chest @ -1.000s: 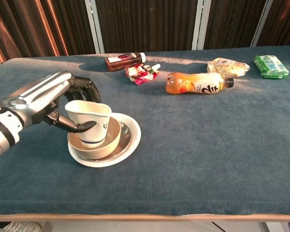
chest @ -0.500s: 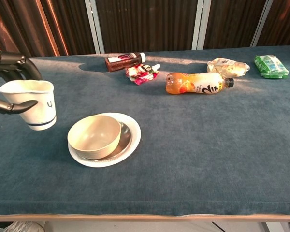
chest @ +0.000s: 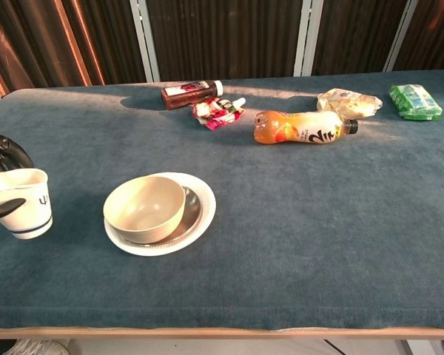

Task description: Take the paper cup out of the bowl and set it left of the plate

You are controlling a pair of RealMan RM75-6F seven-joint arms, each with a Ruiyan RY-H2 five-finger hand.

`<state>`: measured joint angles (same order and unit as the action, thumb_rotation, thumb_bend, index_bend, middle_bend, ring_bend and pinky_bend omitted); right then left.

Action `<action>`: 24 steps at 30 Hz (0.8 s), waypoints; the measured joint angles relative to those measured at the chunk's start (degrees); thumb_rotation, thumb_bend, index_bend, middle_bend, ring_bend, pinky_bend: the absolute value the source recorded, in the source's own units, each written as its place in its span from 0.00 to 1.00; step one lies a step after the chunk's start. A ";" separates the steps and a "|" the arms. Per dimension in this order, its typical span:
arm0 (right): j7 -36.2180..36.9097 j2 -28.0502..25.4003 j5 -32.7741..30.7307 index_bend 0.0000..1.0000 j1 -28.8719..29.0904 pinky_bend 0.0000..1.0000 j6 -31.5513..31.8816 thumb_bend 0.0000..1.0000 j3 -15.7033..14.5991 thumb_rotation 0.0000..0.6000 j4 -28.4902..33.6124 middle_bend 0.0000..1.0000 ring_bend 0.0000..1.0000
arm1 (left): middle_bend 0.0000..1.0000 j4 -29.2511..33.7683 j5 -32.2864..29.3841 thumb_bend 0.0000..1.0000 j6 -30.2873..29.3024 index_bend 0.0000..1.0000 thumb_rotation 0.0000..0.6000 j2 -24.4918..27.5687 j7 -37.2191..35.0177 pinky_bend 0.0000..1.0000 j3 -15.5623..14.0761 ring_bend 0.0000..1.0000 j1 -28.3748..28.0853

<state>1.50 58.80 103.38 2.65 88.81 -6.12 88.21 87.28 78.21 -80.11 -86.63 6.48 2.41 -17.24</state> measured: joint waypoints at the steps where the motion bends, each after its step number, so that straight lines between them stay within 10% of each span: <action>1: 0.01 -0.01 0.00 0.00 0.00 0.09 -0.01 0.00 -0.01 1.00 -0.01 0.00 0.00 | 0.36 -0.38 -0.09 0.28 0.24 0.36 1.00 -0.20 -0.30 0.38 -0.05 0.30 0.15; 15: -0.08 0.04 0.19 0.00 -0.05 0.09 -0.03 0.00 -0.17 1.00 -0.20 0.00 0.00 | 0.29 -4.51 -0.20 0.29 3.04 0.30 1.00 -1.55 -2.41 0.36 -0.61 0.25 1.45; 24: 0.37 -0.03 0.23 0.00 -0.13 0.09 0.22 0.00 -0.20 1.00 -0.32 0.00 0.00 | 0.11 -3.85 -0.58 0.29 6.48 0.06 1.00 -0.06 -0.23 0.28 -1.29 0.09 1.05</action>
<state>1.87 58.78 103.61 2.53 89.03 -6.32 87.89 83.43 77.63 -73.62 -86.70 6.25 1.12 -16.18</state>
